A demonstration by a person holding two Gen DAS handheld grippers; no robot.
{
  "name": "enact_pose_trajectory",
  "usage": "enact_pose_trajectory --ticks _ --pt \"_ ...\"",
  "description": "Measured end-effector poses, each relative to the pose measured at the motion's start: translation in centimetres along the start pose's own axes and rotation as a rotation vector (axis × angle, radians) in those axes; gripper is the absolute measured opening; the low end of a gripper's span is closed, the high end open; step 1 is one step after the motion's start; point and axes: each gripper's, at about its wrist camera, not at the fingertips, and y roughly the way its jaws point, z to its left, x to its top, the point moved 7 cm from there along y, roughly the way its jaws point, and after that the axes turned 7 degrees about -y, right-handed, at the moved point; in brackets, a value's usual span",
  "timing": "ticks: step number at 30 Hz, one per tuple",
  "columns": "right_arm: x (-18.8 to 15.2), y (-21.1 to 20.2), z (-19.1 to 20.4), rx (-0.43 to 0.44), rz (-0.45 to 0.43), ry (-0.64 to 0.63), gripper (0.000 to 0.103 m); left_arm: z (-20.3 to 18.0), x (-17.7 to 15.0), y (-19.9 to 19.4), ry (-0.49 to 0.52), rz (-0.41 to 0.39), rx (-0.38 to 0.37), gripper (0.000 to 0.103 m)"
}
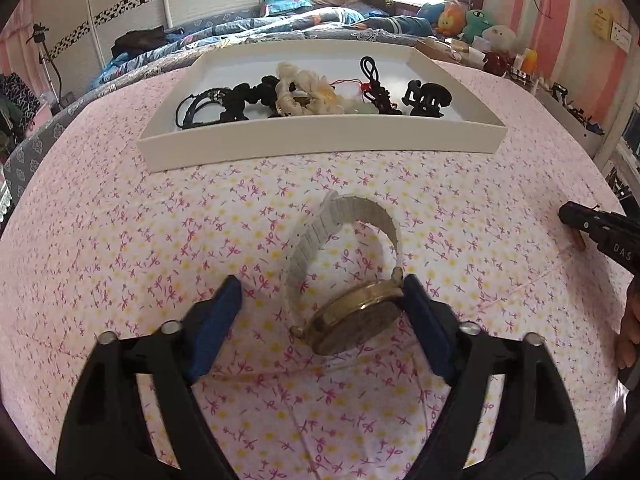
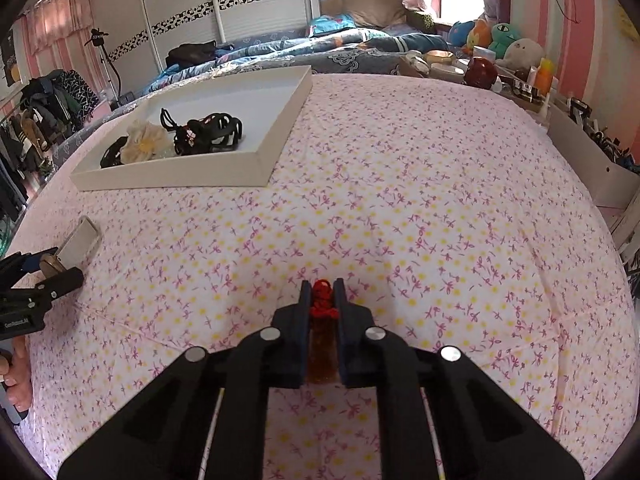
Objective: Organize jewelry
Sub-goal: 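Close left gripper on the watch band while right gripper closes on the red tassel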
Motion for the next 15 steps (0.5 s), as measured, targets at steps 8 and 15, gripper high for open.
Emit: enact_pose_trajectory --ticks 8,15 --pt "-0.02 0.04 0.01 0.005 -0.001 0.005 0.011 -0.51 0.10 -0.50 0.015 -0.024 -0.040 0.045" --pt "0.20 -0.46 0.27 -0.008 -0.026 -0.015 0.009 -0.09 0.18 -0.58 -0.014 -0.025 -0.053 0.045"
